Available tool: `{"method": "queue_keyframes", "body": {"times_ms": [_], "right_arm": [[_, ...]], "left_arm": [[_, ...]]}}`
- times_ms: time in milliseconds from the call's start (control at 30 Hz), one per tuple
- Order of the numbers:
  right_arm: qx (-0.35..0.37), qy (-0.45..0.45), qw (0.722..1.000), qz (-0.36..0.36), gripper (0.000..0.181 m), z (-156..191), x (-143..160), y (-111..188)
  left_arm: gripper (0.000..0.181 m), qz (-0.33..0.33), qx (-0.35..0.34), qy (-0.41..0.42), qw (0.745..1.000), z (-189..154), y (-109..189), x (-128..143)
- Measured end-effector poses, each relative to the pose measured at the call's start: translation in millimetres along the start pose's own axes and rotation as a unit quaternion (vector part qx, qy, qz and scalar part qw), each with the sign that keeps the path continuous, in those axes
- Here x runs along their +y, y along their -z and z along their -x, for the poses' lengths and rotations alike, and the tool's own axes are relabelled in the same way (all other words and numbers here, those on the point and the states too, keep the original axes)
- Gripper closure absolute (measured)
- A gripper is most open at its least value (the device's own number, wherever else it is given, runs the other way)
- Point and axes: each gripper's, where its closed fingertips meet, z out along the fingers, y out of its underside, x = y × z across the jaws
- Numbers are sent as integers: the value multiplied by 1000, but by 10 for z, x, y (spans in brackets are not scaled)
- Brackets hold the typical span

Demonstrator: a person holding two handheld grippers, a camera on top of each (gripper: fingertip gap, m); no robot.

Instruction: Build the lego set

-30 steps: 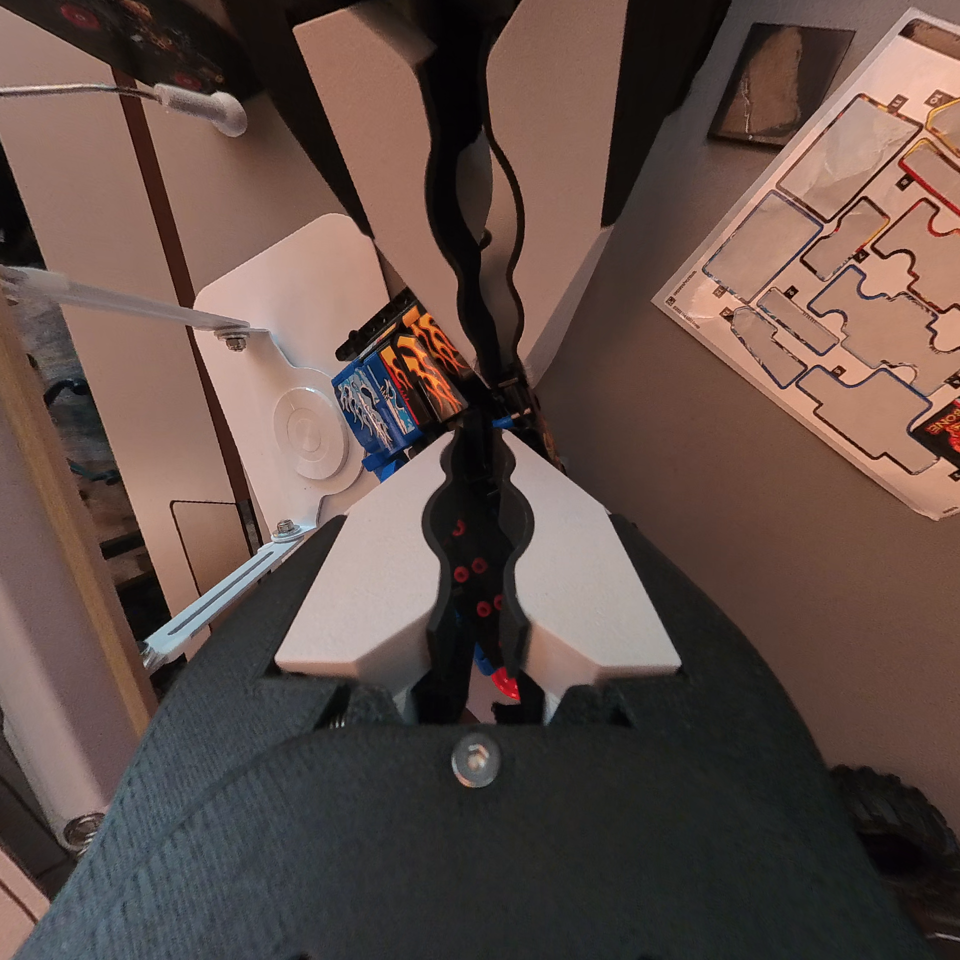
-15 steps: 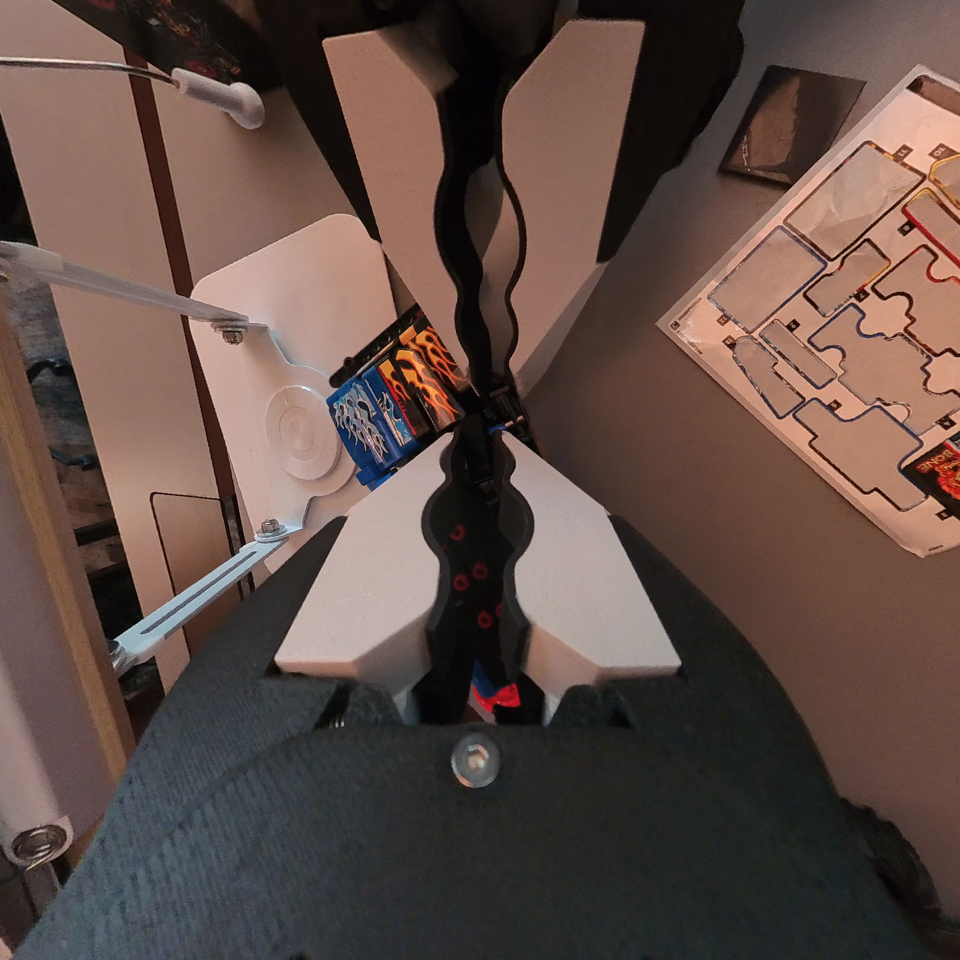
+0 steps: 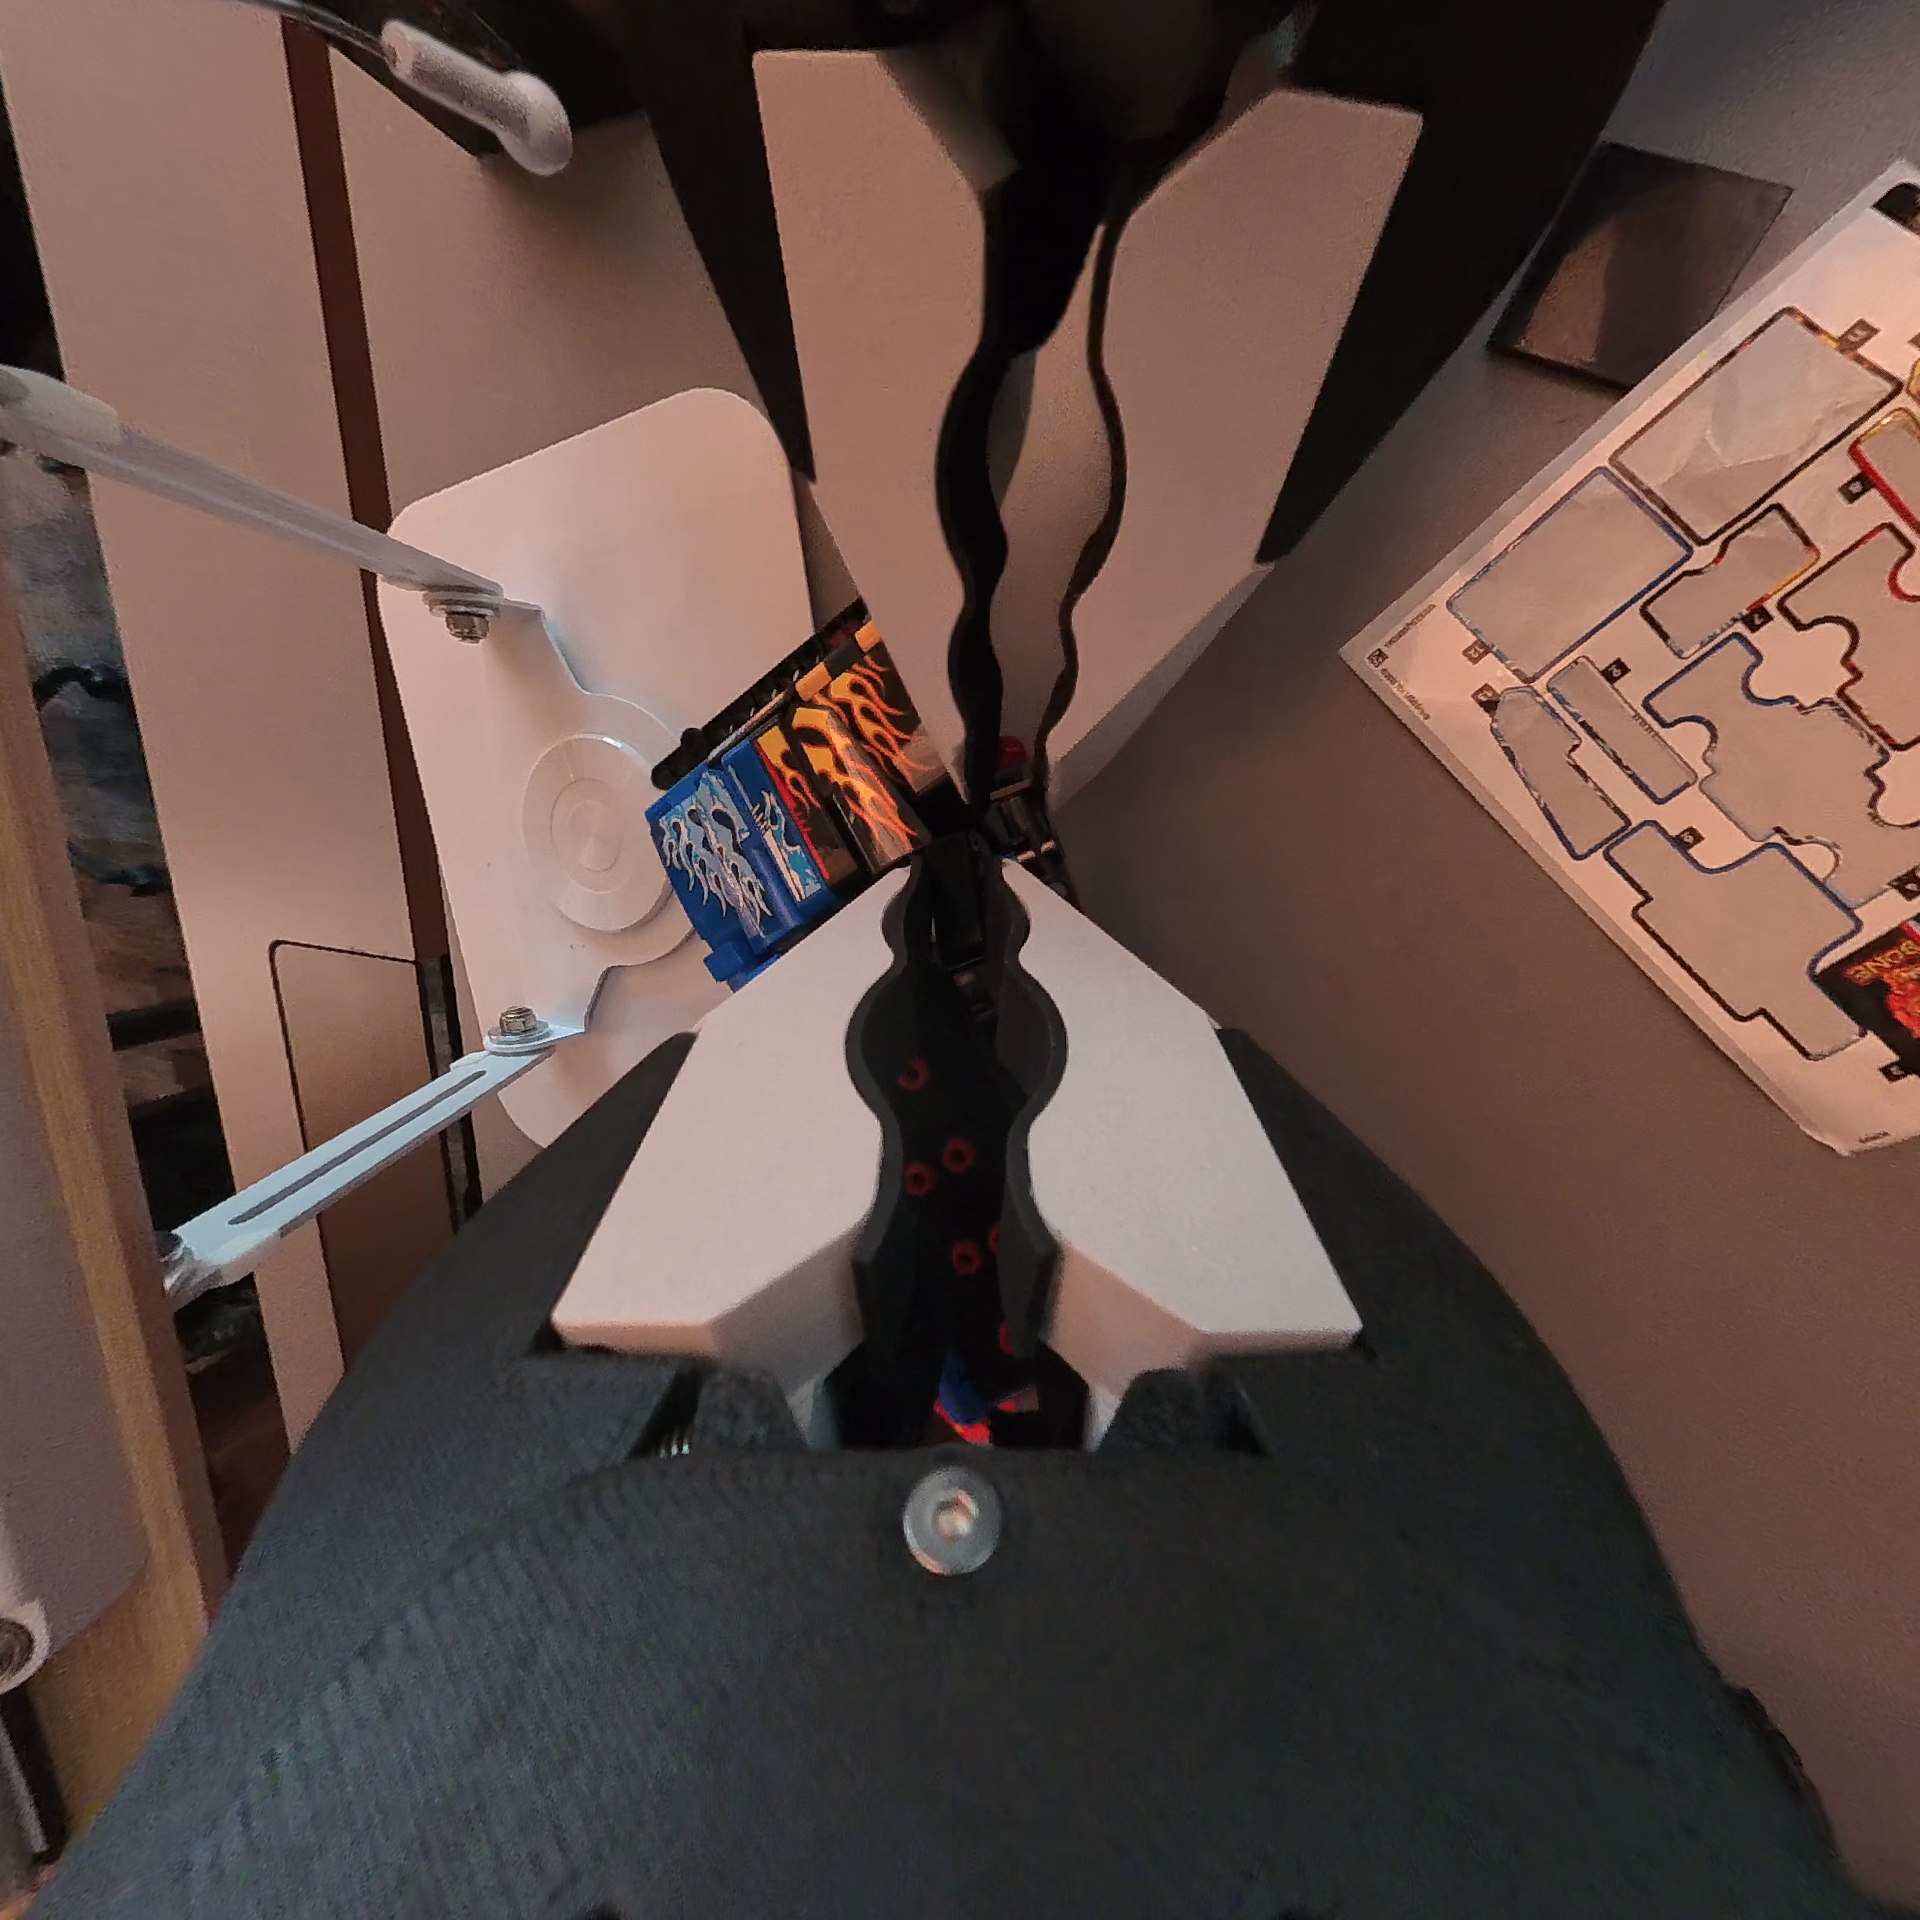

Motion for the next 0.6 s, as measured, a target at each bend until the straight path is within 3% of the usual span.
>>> {"method": "queue_keyframes", "body": {"times_ms": [600], "right_arm": [[11, 10, 1000, 7, 173, 13, -17, -24]], "left_arm": [[172, -16, 5, 25, 1000, -10, 8, 0]]}}
